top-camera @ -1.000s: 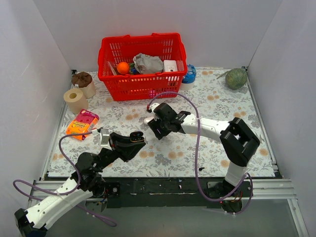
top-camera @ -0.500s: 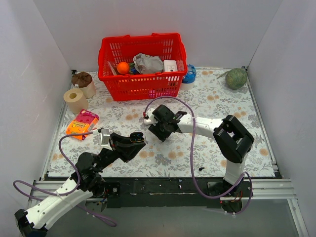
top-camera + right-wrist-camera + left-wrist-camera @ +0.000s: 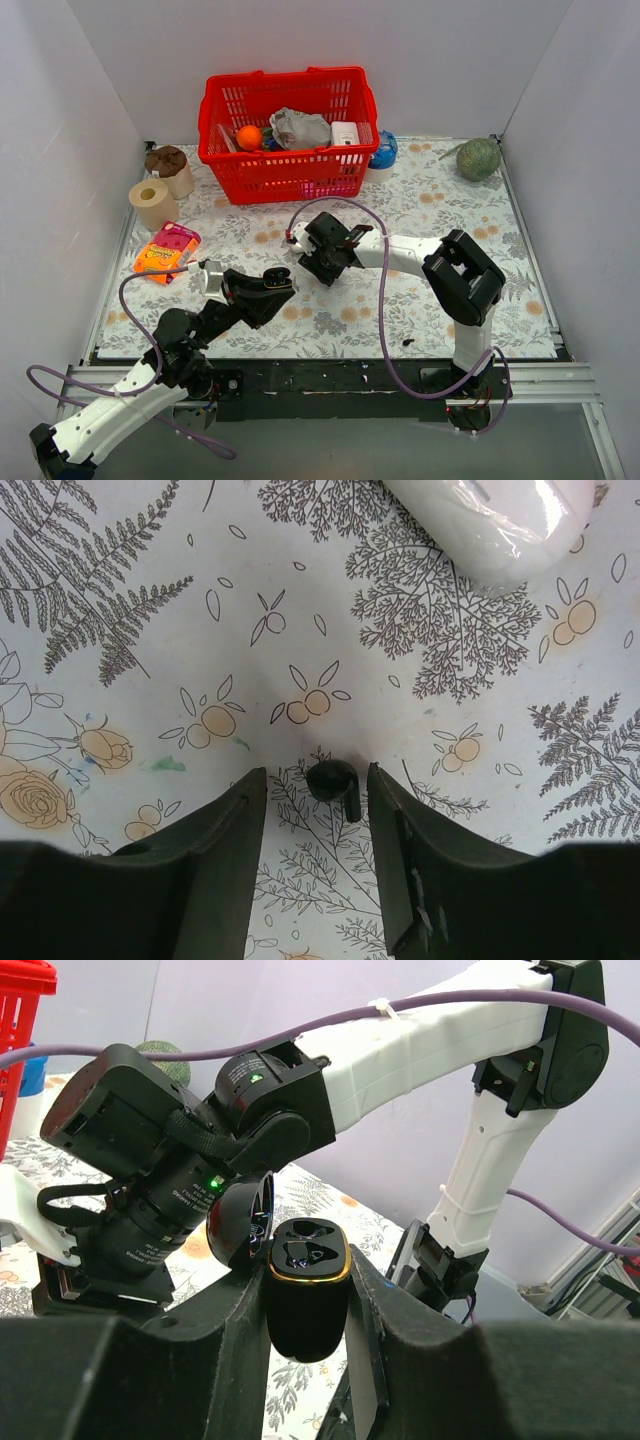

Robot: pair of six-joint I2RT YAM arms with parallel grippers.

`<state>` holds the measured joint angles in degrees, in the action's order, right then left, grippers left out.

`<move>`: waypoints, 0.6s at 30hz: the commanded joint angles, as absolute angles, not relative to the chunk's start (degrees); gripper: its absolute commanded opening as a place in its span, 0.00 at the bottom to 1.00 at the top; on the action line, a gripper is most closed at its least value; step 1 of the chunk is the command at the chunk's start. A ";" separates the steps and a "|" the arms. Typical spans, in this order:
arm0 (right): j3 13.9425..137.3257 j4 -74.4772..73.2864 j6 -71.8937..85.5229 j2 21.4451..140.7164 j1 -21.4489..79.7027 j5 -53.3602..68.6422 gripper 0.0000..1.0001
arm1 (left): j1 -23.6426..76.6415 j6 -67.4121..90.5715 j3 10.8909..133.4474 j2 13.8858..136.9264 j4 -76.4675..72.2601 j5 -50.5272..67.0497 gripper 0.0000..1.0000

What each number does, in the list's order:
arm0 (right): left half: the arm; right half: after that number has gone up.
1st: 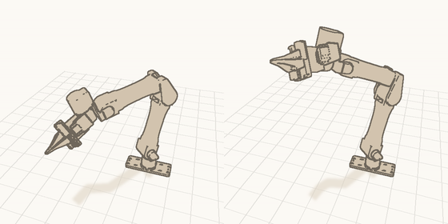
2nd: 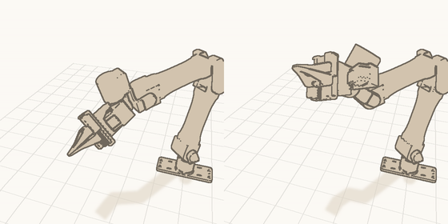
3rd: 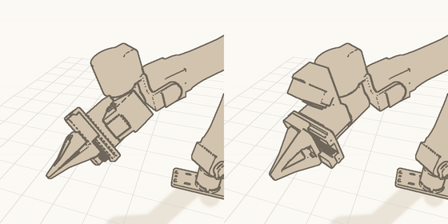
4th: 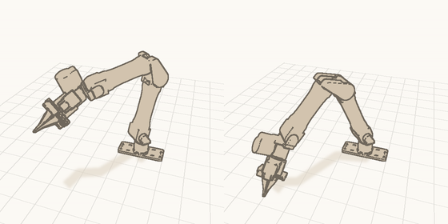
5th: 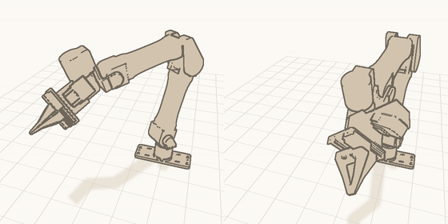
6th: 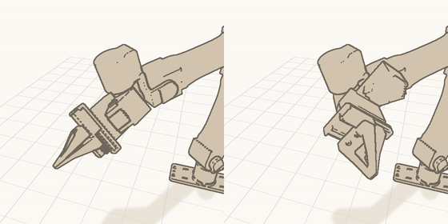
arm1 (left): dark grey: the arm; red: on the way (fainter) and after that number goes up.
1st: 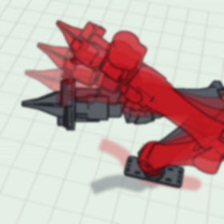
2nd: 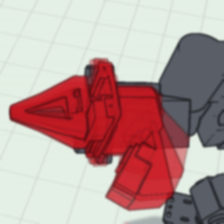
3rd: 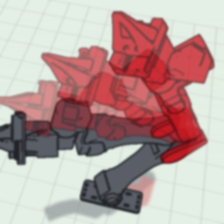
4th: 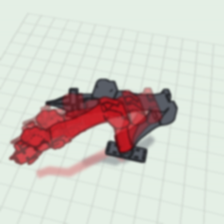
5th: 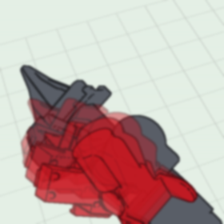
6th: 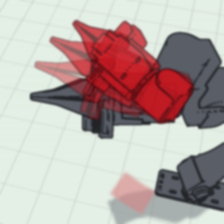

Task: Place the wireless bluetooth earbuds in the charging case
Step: Pick up the earbud from the center of the board.

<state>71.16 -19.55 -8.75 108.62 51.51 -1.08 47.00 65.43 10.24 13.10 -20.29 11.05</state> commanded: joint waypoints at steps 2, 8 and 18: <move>72.95 -19.42 -9.67 109.60 51.59 -0.44 0.49 | 47.20 65.04 12.22 12.31 -19.51 10.20 0.00; 72.07 -19.16 -9.41 109.78 51.59 -0.44 0.43 | 47.20 65.04 12.39 11.78 -18.99 10.20 0.00; 70.84 -18.64 -7.91 109.07 51.68 -1.58 0.22 | 47.20 65.13 12.39 11.60 -18.72 10.20 0.00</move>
<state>71.37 -19.40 -8.82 108.88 51.51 -0.91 47.00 65.43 10.24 11.86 -19.22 10.87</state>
